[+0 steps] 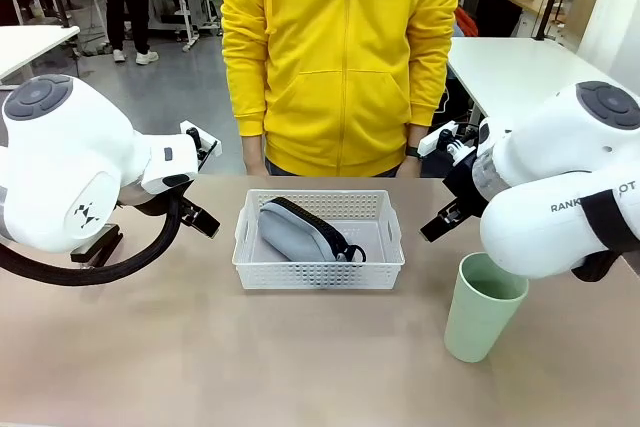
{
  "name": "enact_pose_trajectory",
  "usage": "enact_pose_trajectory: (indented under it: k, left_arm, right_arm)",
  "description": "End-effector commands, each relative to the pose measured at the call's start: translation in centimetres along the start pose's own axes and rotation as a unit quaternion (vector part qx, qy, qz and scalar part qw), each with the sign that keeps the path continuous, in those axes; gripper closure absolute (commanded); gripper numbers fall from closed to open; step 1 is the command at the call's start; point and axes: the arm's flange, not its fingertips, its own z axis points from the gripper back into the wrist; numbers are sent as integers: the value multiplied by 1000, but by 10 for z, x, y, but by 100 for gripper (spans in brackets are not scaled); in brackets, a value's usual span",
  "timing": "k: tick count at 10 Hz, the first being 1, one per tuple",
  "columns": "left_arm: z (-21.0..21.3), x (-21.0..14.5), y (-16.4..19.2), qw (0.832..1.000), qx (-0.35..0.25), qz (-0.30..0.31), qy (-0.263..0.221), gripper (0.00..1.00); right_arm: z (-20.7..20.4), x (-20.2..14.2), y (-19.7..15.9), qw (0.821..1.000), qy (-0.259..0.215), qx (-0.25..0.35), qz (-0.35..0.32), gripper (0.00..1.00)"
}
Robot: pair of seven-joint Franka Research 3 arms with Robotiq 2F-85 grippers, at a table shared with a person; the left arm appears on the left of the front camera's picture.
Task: Efficiently arrange items inside the basket to fit them all.
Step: Pick up the Digital clock and place it inside the Organizing basket.
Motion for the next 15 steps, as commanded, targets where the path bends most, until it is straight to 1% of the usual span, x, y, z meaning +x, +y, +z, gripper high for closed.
enact_pose_trajectory:
  k: [1,3,4,5,6,7,8,9,10,11,12,13,14,15]
  left_arm:
    - [0,0,0,1000,0,0,0,0]
    - [0,0,0,1000,0,0,0,0]
    - [10,-3,5,1000,-26,-2,-8,0]
    - [28,-7,13,998,-57,11,-14,0]
    - [54,-8,19,998,-62,24,-3,0]
    - [87,-9,25,993,-99,68,-9,0]
    - [120,-7,30,983,-106,147,10,0]
    - [153,-18,44,966,-162,201,-19,0]
    - [177,-35,68,938,-255,225,-68,0]
    - [195,-63,104,899,-318,279,-117,0]
    - [205,-98,138,853,-362,337,-166,0]
    - [209,-139,167,818,-382,378,-204,0]
    - [209,-172,185,792,-396,402,-233,0]
    - [208,-205,200,768,-398,429,-259,0]
  right_arm:
    - [0,0,0,1000,0,0,-1,0]
    - [0,0,0,1000,0,0,0,0]
    - [7,1,-3,999,15,29,14,0]
    - [22,3,-12,998,1,70,1,0]
    - [42,2,-24,994,8,109,-18,0]
    - [69,0,-38,988,3,140,-70,0]
    - [101,-3,-53,973,-11,160,-165,0]
    - [139,-17,-73,952,-32,196,-233,0]
    - [170,-39,-97,927,-68,252,-268,0]
    - [190,-69,-126,895,-101,301,-313,0]
    - [203,-107,-157,854,-148,352,-354,0]
    - [212,-153,-186,813,-201,376,-396,0]
    - [215,-192,-203,783,-242,385,-425,0]
    - [212,-227,-218,756,-270,387,-454,0]
